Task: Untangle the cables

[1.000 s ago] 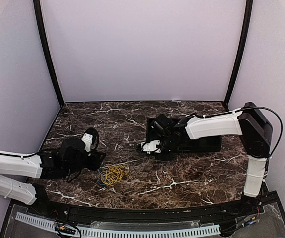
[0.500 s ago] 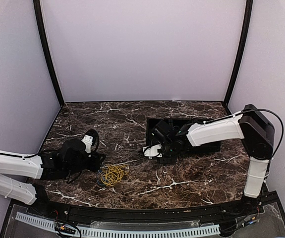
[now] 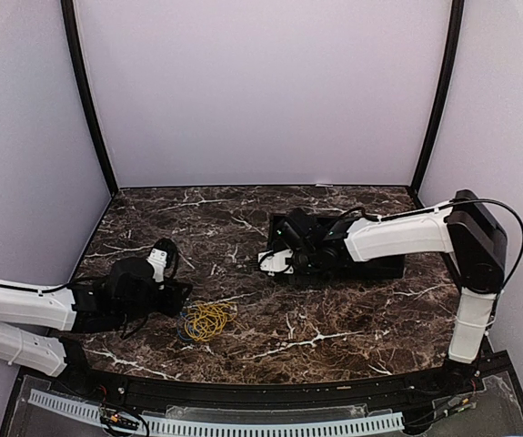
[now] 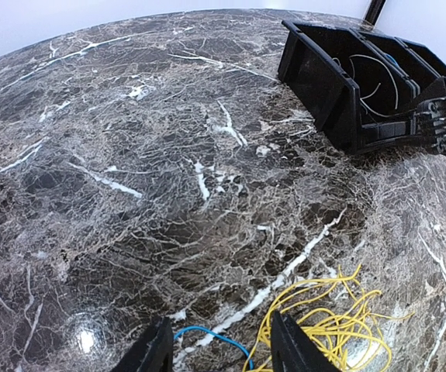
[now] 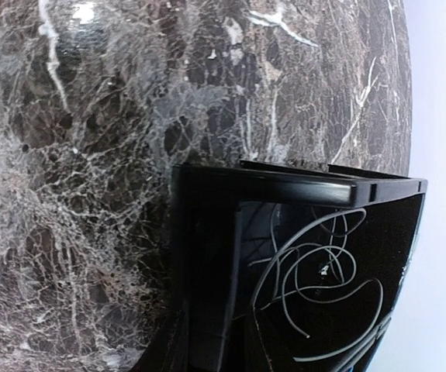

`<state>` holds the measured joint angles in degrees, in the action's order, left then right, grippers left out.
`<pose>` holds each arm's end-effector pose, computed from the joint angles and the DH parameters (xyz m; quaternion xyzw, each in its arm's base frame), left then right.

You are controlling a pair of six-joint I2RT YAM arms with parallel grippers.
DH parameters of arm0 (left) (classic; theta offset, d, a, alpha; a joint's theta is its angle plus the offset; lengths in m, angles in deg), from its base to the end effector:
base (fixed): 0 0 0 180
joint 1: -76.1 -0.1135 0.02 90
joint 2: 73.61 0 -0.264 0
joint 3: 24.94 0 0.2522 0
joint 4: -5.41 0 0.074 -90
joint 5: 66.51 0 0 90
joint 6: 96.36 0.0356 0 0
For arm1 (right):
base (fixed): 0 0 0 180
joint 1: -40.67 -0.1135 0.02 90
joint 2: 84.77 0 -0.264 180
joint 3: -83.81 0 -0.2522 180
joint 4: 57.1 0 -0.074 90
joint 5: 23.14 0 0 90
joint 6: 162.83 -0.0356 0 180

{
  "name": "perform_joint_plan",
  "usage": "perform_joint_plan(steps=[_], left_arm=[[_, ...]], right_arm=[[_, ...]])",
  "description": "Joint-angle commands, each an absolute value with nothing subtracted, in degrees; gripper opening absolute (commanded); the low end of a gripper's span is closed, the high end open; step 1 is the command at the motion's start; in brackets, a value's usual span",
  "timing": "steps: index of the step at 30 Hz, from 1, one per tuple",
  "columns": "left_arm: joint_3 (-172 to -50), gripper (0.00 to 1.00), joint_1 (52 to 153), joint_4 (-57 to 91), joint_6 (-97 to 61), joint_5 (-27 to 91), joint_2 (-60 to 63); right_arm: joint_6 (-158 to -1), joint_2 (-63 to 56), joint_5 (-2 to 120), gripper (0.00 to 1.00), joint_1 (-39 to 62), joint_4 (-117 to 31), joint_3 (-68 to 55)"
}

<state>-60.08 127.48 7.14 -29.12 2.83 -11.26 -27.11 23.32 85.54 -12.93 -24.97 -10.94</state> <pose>0.1444 -0.1607 0.1801 0.1212 0.8436 -0.1780 0.4919 0.2443 0.3122 0.1783 -0.6856 0.6464 -0.1340 0.3069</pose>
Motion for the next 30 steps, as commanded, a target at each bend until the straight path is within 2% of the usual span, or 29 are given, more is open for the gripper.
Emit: perform_joint_plan(steps=[1,8,15,23,30], left_arm=[[-58.61,0.45,127.43,7.32,-29.45,2.06,-13.28],[-58.64,0.45,127.37,7.48,-30.02,2.37,-13.35],[-59.07,0.45,127.43,8.05,-30.48,2.95,-13.80],[-59.43,0.50,127.40,9.17,-29.88,1.50,-16.56],[-59.21,0.52,127.18,8.92,-31.35,2.89,-14.99]], right_arm=[[-26.55,23.75,86.13,0.27,-11.14,-26.64,-7.70],[-30.26,27.77,78.69,0.26,-5.51,-23.43,-0.83],[-35.26,30.70,69.39,0.24,-3.88,-13.39,6.04],[-38.50,27.23,59.10,0.30,-3.98,2.67,14.36],[-37.56,23.73,54.38,0.36,-7.92,4.79,14.91]])
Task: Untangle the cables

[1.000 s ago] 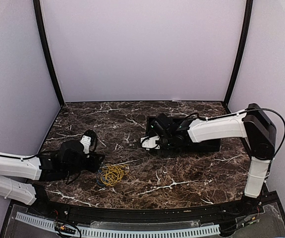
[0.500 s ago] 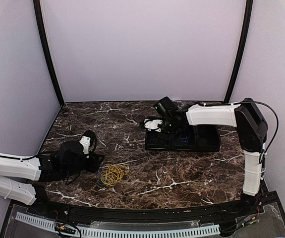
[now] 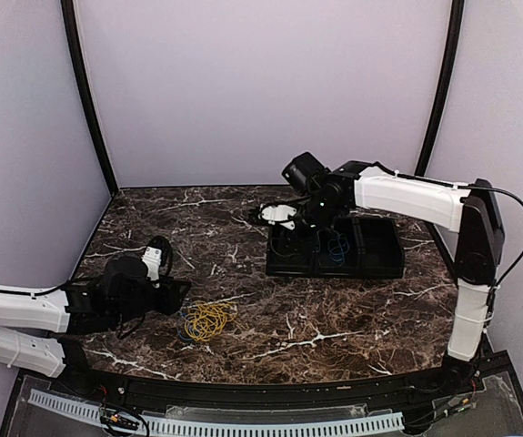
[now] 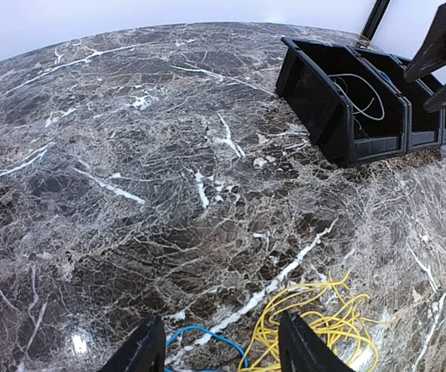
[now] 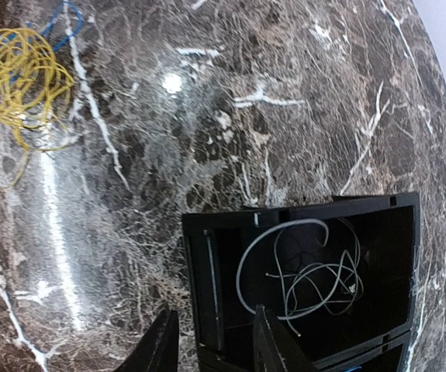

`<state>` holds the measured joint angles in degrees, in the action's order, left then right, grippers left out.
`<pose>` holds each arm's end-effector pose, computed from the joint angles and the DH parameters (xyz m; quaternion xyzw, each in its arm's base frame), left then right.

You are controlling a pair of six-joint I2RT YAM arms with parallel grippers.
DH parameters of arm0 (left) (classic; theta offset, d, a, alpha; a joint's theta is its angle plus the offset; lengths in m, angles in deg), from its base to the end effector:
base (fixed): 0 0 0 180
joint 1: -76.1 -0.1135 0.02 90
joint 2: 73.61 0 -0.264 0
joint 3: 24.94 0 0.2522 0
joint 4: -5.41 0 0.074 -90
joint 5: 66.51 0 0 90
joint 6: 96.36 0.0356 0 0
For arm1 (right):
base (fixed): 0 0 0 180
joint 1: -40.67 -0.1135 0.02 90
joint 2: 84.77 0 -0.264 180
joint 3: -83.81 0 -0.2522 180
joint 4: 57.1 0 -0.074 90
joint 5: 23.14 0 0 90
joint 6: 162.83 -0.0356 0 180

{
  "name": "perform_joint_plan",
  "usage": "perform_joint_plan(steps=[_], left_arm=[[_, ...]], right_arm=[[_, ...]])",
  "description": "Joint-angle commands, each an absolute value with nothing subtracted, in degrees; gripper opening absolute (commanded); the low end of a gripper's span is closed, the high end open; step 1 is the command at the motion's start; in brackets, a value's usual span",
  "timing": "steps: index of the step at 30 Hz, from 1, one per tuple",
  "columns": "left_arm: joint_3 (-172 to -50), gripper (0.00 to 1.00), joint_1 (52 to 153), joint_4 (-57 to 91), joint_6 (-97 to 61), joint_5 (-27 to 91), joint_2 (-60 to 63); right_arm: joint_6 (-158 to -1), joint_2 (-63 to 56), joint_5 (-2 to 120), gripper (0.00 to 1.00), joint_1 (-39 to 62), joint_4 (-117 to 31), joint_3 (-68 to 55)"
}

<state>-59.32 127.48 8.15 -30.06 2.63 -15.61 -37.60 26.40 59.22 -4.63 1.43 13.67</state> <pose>0.1393 -0.1540 0.1887 0.1072 0.8342 -0.1940 0.5049 0.2937 0.3036 0.2594 -0.6359 0.7239 0.0869 0.2529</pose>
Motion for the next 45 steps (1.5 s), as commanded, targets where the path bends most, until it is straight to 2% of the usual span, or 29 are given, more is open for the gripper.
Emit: perform_joint_plan(steps=[1,8,20,26,35,45], left_arm=[[-59.23,0.52,127.10,8.90,-31.81,2.99,-14.77],[-59.21,0.55,125.57,9.63,-34.74,4.41,-13.66],[-58.09,0.57,118.76,17.56,-41.26,12.17,-17.61],[-57.86,0.57,118.73,17.18,-40.81,11.38,-17.88],[-57.93,0.58,118.51,15.00,-39.99,11.54,-14.92],[-58.41,0.58,118.47,14.32,-39.56,11.92,-13.80]], right_arm=[[-36.93,23.81,53.40,0.37,-8.80,4.64,14.38],[-36.54,26.83,46.50,0.38,-14.85,-1.92,11.62],[-37.21,35.43,50.14,0.39,-19.87,-6.77,15.00],[-35.85,31.18,56.89,0.37,-18.57,-7.22,9.07],[-37.82,23.54,64.19,0.35,-11.37,-10.84,-1.91],[-39.25,26.76,65.64,0.34,-9.02,-11.79,-2.56]])
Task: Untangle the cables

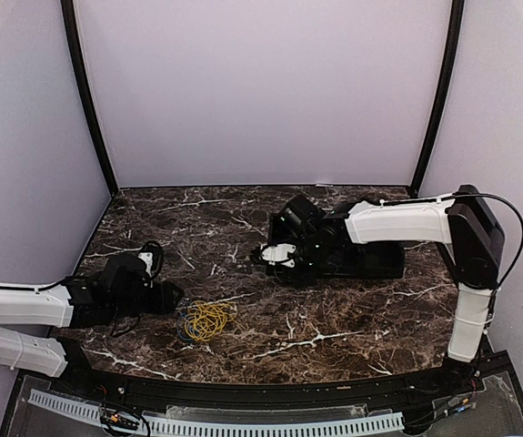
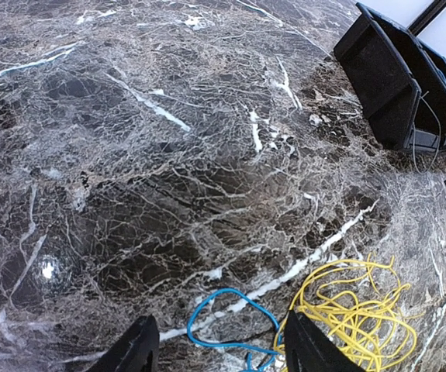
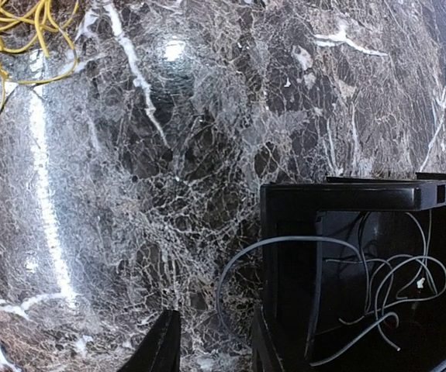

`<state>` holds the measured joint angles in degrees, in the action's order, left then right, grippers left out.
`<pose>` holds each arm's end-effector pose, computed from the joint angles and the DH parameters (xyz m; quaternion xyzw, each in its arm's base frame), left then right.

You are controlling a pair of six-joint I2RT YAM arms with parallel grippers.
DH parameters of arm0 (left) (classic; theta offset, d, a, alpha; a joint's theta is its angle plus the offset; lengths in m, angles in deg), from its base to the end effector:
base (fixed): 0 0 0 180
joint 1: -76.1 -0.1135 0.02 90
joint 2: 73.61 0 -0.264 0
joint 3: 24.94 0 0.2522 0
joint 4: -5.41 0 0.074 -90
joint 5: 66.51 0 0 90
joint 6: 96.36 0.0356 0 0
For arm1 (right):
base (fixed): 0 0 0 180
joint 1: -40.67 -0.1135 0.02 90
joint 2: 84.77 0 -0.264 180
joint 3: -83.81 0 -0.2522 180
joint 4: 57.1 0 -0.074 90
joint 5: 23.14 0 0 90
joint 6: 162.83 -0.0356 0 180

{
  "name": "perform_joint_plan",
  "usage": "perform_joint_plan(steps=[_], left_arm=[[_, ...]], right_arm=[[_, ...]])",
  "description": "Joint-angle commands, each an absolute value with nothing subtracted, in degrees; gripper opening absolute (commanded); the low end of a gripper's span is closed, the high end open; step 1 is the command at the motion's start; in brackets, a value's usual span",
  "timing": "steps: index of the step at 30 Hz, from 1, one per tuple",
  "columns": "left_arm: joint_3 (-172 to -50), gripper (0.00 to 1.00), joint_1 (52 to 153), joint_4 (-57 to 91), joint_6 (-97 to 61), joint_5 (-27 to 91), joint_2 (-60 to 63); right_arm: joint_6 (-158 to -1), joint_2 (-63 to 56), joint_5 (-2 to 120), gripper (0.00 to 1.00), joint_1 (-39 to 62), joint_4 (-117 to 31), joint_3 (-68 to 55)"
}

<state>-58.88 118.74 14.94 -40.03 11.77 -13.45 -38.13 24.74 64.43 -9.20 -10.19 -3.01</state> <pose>0.1544 -0.1323 0.1675 0.0228 0.8863 -0.2087 0.4128 0.2564 0.3064 0.1936 -0.6580 0.7163 0.0510 0.2266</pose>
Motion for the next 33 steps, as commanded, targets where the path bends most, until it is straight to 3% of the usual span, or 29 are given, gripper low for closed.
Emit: perform_joint_plan(steps=[1,11,14,18,27,33], left_arm=[[-58.39,0.58,118.47,14.44,-39.53,11.86,-14.12],[-57.60,0.58,118.44,15.38,-39.92,11.12,-16.55],[-57.59,0.58,118.44,15.40,-40.01,11.04,-16.80],[-57.55,0.58,118.46,15.04,-40.02,11.09,-16.68],[-57.29,0.58,118.46,14.66,-39.96,11.07,-16.70],[-57.48,0.58,118.45,14.32,-40.02,11.25,-16.32]], right_arm=[[-39.32,27.52,65.57,0.34,-8.95,-11.59,-2.27],[-39.80,31.40,65.95,0.34,-8.66,-12.54,-1.42],[-39.87,31.60,66.43,0.25,-8.64,-12.80,-1.01],[-39.78,31.04,66.45,0.00,-8.46,-12.67,-0.65],[-38.11,26.43,69.73,0.00,-6.06,-11.50,3.13],[-36.21,30.66,71.61,0.00,-0.79,-10.69,9.93]])
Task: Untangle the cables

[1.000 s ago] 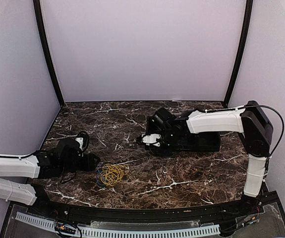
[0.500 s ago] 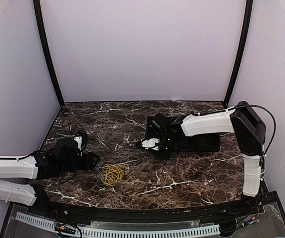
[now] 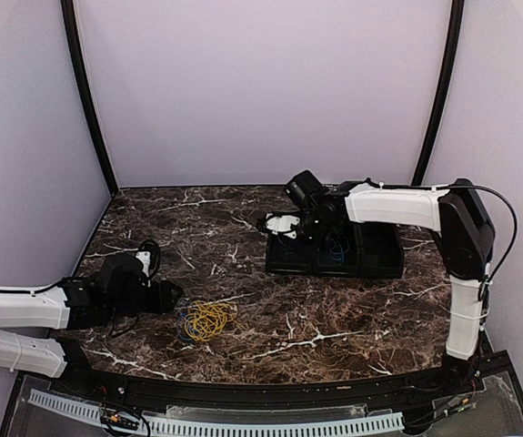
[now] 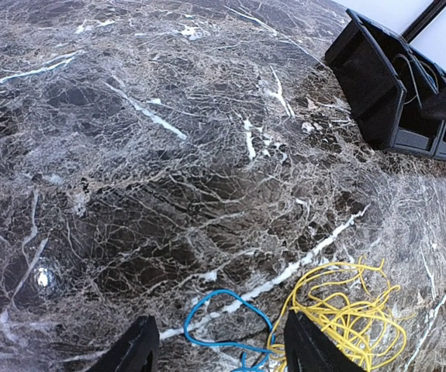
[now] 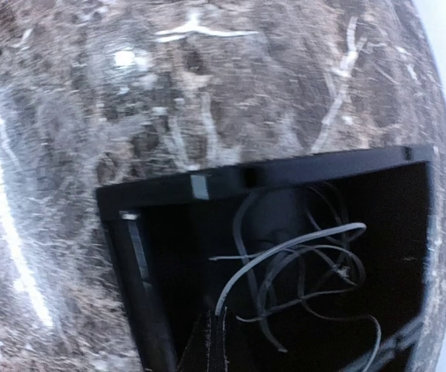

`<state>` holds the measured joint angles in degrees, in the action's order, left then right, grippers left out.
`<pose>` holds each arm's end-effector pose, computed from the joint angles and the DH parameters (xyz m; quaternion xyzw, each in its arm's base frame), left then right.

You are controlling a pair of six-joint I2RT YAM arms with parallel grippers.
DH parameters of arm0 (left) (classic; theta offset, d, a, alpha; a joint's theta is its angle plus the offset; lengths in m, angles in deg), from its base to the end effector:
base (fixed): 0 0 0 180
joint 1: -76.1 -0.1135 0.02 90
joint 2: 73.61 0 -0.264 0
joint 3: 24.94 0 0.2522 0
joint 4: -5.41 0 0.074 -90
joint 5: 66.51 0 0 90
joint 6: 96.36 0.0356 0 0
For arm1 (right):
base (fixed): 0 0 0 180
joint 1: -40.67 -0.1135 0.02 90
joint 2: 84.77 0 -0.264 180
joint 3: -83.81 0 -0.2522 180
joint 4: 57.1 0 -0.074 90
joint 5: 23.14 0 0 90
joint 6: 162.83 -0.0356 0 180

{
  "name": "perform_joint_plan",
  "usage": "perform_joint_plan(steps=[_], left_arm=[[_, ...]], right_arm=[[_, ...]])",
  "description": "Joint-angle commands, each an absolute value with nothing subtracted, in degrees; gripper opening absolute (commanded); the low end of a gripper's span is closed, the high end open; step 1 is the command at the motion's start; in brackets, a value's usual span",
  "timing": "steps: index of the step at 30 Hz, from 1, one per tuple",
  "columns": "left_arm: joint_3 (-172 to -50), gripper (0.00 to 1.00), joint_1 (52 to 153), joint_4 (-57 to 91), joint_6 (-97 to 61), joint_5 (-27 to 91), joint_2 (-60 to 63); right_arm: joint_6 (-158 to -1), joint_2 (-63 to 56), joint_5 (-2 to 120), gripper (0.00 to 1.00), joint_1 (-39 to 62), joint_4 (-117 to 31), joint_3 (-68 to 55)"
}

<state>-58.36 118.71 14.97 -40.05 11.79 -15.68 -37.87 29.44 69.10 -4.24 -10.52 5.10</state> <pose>0.1517 -0.1297 0.1716 0.0207 0.8797 -0.2174 0.4225 0.3053 0.3024 0.2035 -0.6153 0.7429 0.0040 0.2636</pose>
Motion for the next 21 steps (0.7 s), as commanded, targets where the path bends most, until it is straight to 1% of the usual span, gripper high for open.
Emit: perform_joint_plan(steps=[1,5,9,16,18,21], left_arm=[[-57.56,0.58,118.46,14.33,-40.02,11.25,-16.35],[-57.63,0.58,118.47,14.82,-40.17,11.29,-16.70],[-57.23,0.58,118.42,15.54,-40.40,10.89,-18.05],[-56.98,0.58,118.39,15.72,-40.51,10.59,-18.65],[-57.10,0.58,118.41,15.60,-40.35,10.49,-18.49],[-57.36,0.58,118.38,15.61,-40.03,10.40,-18.31]], right_arm=[[-36.04,31.87,71.29,0.00,-0.05,-10.39,11.09],[-36.12,36.65,69.44,0.00,1.84,-7.69,16.57],[-35.86,39.76,69.33,0.00,1.77,-6.61,19.04],[-36.08,40.00,68.71,0.00,1.64,-3.07,21.44],[-36.28,38.71,68.88,0.09,1.48,-1.14,21.89],[-36.65,35.42,69.17,0.19,1.22,1.16,22.05]])
